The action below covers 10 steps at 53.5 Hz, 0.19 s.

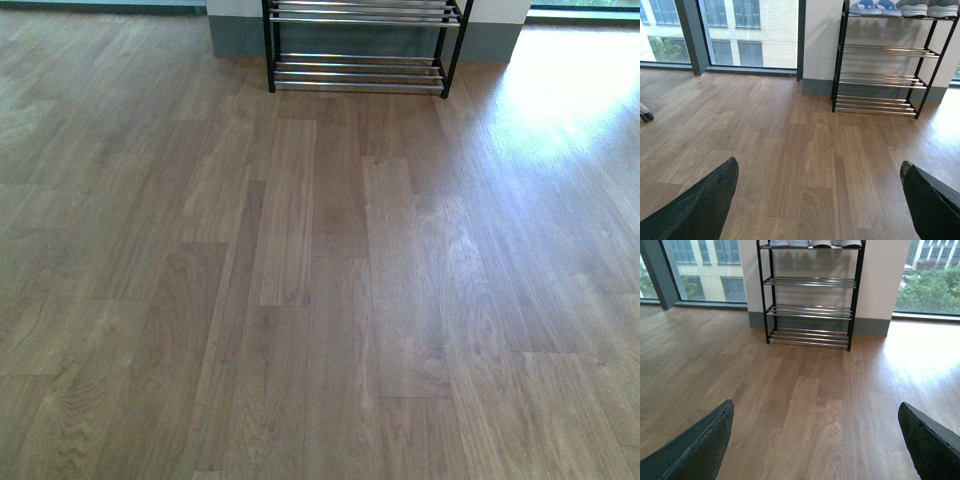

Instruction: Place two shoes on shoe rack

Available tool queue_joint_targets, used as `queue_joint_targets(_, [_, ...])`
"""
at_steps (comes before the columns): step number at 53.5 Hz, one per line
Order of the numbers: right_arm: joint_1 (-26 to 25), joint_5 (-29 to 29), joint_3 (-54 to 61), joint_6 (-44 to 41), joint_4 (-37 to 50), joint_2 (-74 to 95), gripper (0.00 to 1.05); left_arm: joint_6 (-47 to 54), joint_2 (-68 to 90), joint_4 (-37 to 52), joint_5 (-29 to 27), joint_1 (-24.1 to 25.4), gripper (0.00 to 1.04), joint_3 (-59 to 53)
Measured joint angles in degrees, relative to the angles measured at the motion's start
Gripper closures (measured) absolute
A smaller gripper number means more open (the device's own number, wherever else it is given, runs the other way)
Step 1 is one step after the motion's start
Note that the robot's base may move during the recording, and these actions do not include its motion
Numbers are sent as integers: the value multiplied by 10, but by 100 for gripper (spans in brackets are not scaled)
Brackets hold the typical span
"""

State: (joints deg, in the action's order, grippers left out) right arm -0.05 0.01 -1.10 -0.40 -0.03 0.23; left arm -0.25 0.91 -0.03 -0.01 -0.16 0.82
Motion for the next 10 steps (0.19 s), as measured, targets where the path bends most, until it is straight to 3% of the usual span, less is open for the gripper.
queue_joint_targets(10, [0, 0, 0, 0, 0, 0, 9, 0, 0, 0, 0, 0, 9, 0])
